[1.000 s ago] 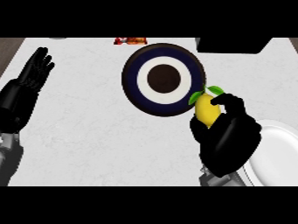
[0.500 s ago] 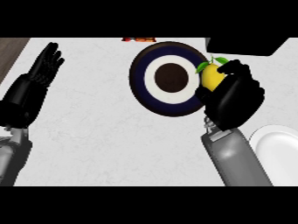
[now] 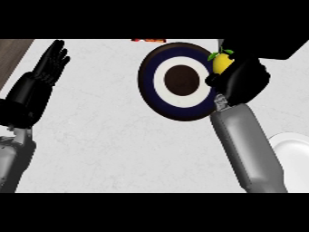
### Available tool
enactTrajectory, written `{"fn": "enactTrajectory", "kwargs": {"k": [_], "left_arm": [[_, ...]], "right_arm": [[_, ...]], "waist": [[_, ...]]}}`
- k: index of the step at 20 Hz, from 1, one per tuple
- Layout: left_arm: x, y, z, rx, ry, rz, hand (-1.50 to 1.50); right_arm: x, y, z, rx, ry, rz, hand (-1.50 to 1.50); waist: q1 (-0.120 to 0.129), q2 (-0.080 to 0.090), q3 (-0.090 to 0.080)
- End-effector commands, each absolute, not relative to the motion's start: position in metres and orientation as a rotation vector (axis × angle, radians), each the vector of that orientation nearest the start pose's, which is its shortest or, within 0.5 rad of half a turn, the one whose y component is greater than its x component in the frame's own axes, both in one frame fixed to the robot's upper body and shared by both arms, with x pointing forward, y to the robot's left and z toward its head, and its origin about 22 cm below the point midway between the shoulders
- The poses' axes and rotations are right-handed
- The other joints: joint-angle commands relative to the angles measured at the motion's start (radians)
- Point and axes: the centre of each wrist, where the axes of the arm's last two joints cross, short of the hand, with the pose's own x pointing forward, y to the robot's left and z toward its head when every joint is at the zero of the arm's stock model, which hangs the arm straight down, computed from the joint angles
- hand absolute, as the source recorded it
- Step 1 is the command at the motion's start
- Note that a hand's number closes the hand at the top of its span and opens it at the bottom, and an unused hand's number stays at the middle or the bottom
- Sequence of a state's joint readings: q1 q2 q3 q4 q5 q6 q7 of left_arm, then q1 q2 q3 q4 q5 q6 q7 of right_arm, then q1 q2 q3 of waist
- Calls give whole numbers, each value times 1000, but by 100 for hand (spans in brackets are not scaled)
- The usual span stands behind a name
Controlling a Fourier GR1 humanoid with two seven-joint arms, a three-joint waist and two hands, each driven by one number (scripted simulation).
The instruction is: Pick the lemon from the plate and place it in the plate
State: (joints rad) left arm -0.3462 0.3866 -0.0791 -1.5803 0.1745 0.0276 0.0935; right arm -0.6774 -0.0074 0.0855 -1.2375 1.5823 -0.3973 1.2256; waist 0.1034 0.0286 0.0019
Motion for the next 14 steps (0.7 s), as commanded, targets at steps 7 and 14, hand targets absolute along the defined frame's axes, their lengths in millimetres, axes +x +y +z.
{"fn": "enactTrajectory", "kwargs": {"k": [7, 14], "left_arm": [[315, 249, 117, 43, -1791, -324, 0], [313, 245, 108, 46, -1782, -304, 0]], "right_arm": [[402, -125, 110, -1365, -1093, -339, -150], [413, -131, 126, -1381, -1329, -542, -150]], "waist": [[26, 9, 2], [4, -1, -1]]}}
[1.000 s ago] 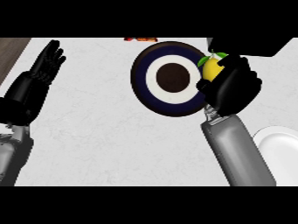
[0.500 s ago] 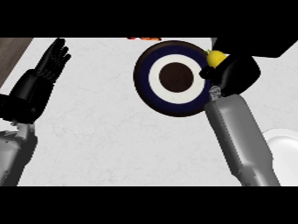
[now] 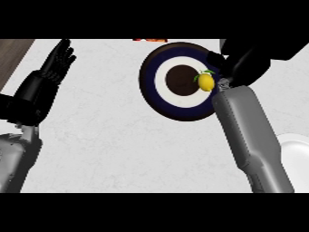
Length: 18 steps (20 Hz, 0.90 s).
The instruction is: Pick the lemon from the plate and place it in the plate
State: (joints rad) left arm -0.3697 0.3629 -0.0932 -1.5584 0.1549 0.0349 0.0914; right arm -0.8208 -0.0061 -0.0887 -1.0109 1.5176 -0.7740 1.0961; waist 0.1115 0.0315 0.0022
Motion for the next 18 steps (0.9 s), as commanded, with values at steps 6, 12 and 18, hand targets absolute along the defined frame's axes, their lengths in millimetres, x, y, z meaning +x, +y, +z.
{"fn": "enactTrajectory", "kwargs": {"k": [6, 12, 18], "left_arm": [[316, 251, 109, 70, -1771, -306, 0], [315, 262, 110, 106, -1754, -269, 0], [309, 270, 92, 109, -1736, -258, 0]], "right_arm": [[410, -133, 116, -1310, -1458, -713, -150], [391, -147, 81, -1280, -1482, -818, -150], [355, -146, 52, -1242, -1522, -801, -150]], "waist": [[-16, -18, -2], [-50, -34, -2], [-78, -42, -3]]}}
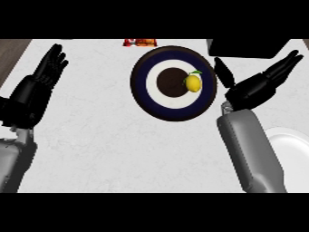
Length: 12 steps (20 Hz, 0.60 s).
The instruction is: Pick the lemon from the plate and place it in the plate
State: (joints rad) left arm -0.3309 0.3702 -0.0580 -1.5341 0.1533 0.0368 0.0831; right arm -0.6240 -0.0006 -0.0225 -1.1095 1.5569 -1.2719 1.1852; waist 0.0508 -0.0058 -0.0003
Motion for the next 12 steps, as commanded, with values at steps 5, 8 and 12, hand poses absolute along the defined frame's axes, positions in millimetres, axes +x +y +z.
{"fn": "enactTrajectory", "kwargs": {"k": [5, 8, 12], "left_arm": [[304, 275, 94, 109, -1732, -236, 0], [311, 278, 101, 140, -1738, -231, 0], [302, 280, 94, 153, -1739, -225, 0]], "right_arm": [[313, -153, 20, -1263, -1499, -748, -150], [288, -147, 6, -1236, -1504, -707, -150], [255, -147, 14, -1223, -1526, -726, -150]], "waist": [[-34, -10, 0], [-49, -9, 0], [-67, -12, 0]]}}
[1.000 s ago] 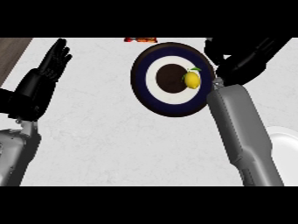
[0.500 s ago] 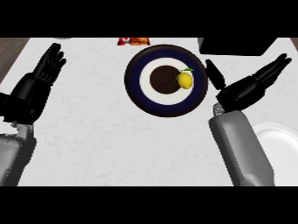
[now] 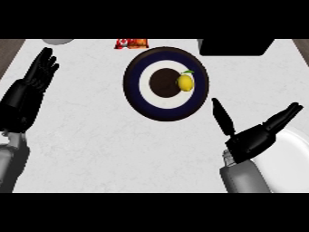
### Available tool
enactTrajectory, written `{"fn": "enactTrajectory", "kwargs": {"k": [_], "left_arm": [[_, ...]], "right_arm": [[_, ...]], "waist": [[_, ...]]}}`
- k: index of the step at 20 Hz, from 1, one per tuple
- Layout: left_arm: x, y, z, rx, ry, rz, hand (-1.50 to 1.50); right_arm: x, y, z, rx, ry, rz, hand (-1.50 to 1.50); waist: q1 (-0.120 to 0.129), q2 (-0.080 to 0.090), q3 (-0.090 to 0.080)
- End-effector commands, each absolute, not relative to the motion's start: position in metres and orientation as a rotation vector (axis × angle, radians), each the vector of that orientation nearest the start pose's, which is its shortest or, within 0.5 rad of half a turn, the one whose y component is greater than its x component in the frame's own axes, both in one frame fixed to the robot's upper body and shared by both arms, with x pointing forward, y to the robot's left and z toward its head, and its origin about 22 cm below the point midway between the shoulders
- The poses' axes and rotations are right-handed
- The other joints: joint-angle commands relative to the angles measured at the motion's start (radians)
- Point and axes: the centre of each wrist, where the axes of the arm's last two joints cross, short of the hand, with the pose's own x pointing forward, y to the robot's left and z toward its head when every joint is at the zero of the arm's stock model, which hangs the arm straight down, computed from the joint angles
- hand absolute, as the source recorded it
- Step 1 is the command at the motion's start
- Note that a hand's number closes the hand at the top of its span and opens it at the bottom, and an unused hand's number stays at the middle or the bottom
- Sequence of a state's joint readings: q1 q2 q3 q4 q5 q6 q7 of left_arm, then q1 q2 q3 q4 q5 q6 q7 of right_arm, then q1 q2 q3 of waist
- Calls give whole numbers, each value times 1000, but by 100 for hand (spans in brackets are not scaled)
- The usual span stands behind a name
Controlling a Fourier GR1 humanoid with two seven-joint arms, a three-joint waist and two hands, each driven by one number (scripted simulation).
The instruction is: Pick the lemon from the plate and place it in the plate
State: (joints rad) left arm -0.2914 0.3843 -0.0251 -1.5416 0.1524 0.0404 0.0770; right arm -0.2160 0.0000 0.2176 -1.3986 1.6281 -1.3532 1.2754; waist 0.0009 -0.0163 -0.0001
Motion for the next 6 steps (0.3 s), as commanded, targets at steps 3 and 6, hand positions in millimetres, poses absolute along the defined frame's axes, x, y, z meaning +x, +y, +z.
{"fn": "enactTrajectory", "kwargs": {"k": [3, 6], "left_arm": [[298, 282, 94, 184, -1738, -234, 0], [295, 292, 91, 185, -1737, -207, 0]], "right_arm": [[224, -146, 5, -1237, -1513, -687, -150], [200, -157, -4, -1319, -1493, -672, -150]], "waist": [[-26, 0, 0], [-33, 4, -1]]}}
